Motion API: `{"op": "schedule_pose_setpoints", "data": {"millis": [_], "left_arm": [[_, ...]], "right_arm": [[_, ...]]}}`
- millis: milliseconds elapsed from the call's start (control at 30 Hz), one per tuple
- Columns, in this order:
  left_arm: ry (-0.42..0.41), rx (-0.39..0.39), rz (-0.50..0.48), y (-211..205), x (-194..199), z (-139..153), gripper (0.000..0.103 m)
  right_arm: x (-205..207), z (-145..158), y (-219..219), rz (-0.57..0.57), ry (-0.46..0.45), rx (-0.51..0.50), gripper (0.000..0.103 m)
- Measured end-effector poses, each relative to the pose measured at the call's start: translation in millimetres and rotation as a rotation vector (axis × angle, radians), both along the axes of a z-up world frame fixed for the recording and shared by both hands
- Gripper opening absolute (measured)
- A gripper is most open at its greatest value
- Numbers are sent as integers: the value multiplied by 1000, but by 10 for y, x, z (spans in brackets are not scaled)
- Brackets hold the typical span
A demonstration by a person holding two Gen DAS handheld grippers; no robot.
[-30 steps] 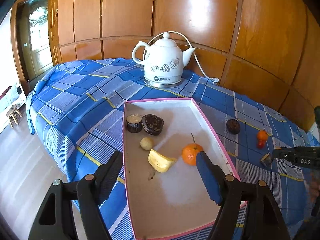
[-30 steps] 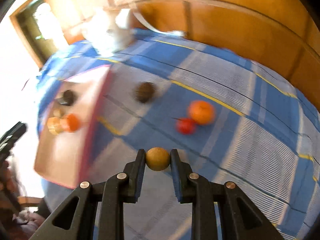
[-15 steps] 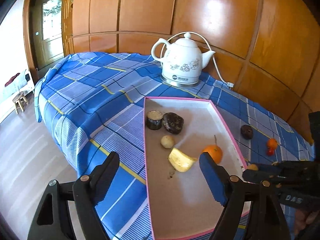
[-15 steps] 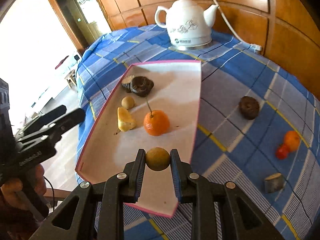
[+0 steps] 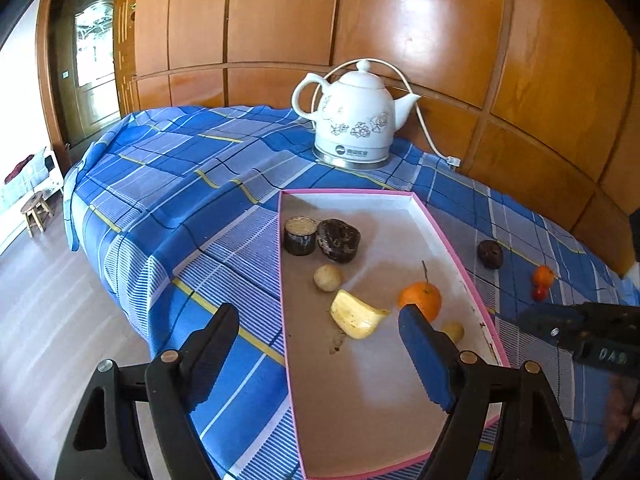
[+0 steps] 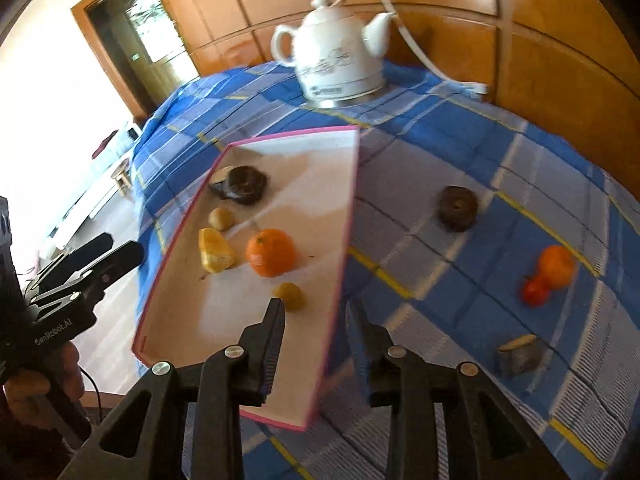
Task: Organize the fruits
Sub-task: 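Carry the tan ball into the tray and release it with the right gripper, then reach the left gripper to the dark brown round lump and grasp it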
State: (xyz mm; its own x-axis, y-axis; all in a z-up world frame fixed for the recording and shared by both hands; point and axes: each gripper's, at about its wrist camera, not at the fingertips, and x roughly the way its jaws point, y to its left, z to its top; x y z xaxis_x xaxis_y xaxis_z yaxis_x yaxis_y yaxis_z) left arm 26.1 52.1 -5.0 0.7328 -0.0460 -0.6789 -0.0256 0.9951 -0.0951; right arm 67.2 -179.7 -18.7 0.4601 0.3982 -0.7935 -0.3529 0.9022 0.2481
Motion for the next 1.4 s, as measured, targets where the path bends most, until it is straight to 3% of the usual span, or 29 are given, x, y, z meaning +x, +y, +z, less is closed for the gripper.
{"op": "schedule_pose_setpoints", "data": {"millis": [633,767,833,1000,1400], "left_arm": [[20,40,-139,-407,13,22,82],[27,47,-189,-558,29,43,82],[34,53,-212,-632,40,41,82],[49,51,-281,-884,129,67,81],[88,105,-417,-1560,477,84,80]], "right_arm": [[-62,-84,-1776,-368,49,-120,33],[-54,-246,-2134,-471,81,-84,33],[-35,-349,-2307,-545,139,-67,33],[-25,-389,-2493,-624,185,-10,33],[-37,-317,-2433,-608,169,10,33]]}}
